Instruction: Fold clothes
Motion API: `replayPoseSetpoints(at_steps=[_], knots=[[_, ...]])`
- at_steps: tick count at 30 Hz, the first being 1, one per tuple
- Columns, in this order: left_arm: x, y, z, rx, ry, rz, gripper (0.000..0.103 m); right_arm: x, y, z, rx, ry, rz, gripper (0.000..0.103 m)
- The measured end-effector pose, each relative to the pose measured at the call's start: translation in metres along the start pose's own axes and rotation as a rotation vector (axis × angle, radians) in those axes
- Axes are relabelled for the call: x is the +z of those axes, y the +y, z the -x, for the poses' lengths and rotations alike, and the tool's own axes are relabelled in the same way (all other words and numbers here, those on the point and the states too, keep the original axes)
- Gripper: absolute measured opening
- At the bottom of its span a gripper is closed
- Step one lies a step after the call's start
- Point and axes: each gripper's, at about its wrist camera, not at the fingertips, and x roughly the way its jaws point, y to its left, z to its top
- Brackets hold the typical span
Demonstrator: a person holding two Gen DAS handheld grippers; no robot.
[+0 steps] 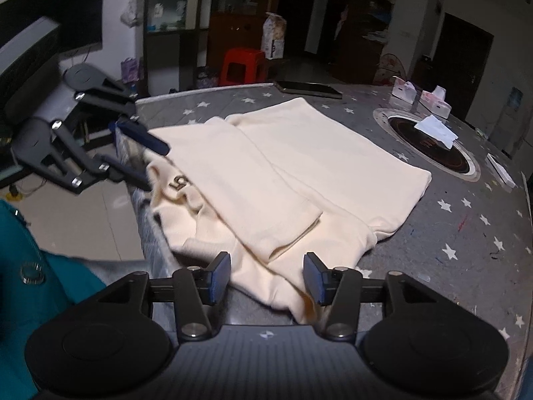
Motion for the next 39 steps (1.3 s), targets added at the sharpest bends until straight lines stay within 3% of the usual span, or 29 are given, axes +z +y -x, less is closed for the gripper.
replayPoseSetpoints(at_steps=[1, 3, 10, 14, 17, 19, 24, 26, 27, 36, 37, 39], knots=[[0.001, 0.001, -0.001, -0.002, -0.005, 0.003, 0.017, -0.001, 0.002, 0.001, 0.004, 0.003, 0.016, 0.055], [0.003, 0.006, -0.002, -0.005, -0.022, 0.040, 0.010, -0.003, 0.007, 0.003, 0.015, 0.004, 0.048, 0.056], [0.022, 0.052, -0.011, 0.003, -0.068, 0.252, 0.008, 0.000, 0.014, -0.001, 0.029, -0.046, 0.114, 0.062], [0.027, 0.073, -0.026, -0.016, -0.064, 0.318, 0.008, 0.006, 0.014, -0.016, 0.014, -0.081, 0.116, 0.062], [0.027, 0.081, -0.035, -0.024, -0.049, 0.338, 0.008, 0.009, 0.013, -0.027, 0.017, -0.082, 0.114, 0.050], [0.024, 0.084, -0.038, -0.038, -0.037, 0.354, 0.008, 0.010, 0.008, -0.033, 0.021, -0.067, 0.089, 0.027], [0.014, 0.076, -0.021, -0.032, -0.029, 0.328, 0.020, 0.014, -0.010, -0.033, 0.049, -0.058, -0.007, 0.016], [0.009, 0.070, -0.013, -0.010, -0.018, 0.296, 0.041, 0.015, -0.014, -0.032, 0.062, -0.057, -0.026, 0.016], [0.006, 0.067, -0.010, 0.000, -0.012, 0.278, 0.043, 0.016, -0.015, -0.032, 0.066, -0.057, -0.031, 0.015], [-0.020, 0.045, 0.001, 0.073, 0.058, 0.118, 0.044, 0.019, -0.019, -0.032, 0.060, -0.070, -0.052, 0.015], [-0.022, 0.044, 0.000, 0.077, 0.063, 0.107, 0.042, 0.019, -0.019, -0.032, 0.057, -0.070, -0.053, 0.015], [-0.025, 0.043, -0.001, 0.088, 0.060, 0.082, 0.027, 0.019, -0.019, -0.033, 0.051, -0.070, -0.055, 0.015]])
